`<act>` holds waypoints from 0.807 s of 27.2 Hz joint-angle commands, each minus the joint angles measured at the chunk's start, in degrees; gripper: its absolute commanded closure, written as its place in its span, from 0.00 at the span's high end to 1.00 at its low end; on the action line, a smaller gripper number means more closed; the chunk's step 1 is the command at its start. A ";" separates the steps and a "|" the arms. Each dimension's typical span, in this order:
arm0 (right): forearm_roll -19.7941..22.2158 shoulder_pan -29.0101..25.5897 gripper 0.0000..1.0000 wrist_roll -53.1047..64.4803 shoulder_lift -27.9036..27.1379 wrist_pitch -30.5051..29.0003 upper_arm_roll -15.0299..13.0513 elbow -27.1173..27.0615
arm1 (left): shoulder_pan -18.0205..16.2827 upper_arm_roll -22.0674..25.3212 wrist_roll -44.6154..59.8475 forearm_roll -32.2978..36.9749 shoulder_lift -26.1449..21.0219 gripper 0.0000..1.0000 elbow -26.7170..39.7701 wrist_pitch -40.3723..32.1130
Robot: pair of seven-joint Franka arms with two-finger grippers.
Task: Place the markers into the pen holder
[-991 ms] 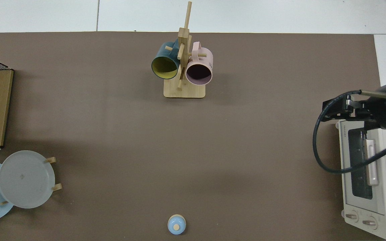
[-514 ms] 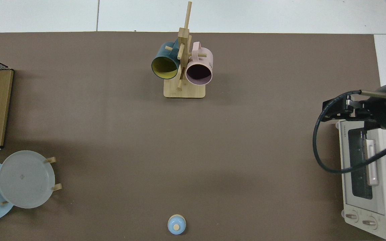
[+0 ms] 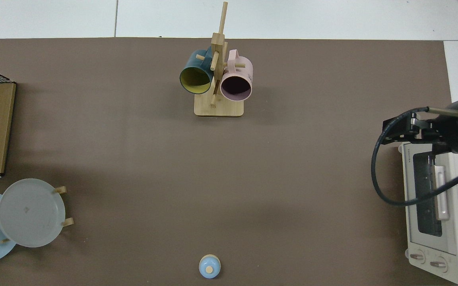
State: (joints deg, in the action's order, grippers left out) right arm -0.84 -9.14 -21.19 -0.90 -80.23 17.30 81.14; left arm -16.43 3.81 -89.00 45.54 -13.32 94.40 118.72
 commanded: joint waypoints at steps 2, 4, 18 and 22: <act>-0.30 -0.70 1.00 1.24 0.10 1.31 0.27 -0.19 | -0.01 0.05 0.05 -0.63 1.02 0.79 -2.37 0.64; -0.30 -0.70 1.00 1.24 0.10 1.31 0.27 -0.19 | 0.43 0.32 0.32 -0.63 1.89 0.97 -3.08 0.38; -0.30 -0.70 1.00 1.24 0.10 1.31 0.27 -0.19 | 9.30 5.50 0.31 -13.81 12.35 1.00 -5.89 -8.84; -0.30 -0.62 1.00 1.24 0.10 1.31 0.27 -0.19 | 12.20 5.68 3.38 -16.44 14.20 1.00 -5.89 -13.85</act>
State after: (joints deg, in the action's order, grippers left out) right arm -0.84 -9.14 -21.19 -0.90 -80.23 17.30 81.14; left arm -8.19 8.13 -88.96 32.65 -1.67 87.90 109.91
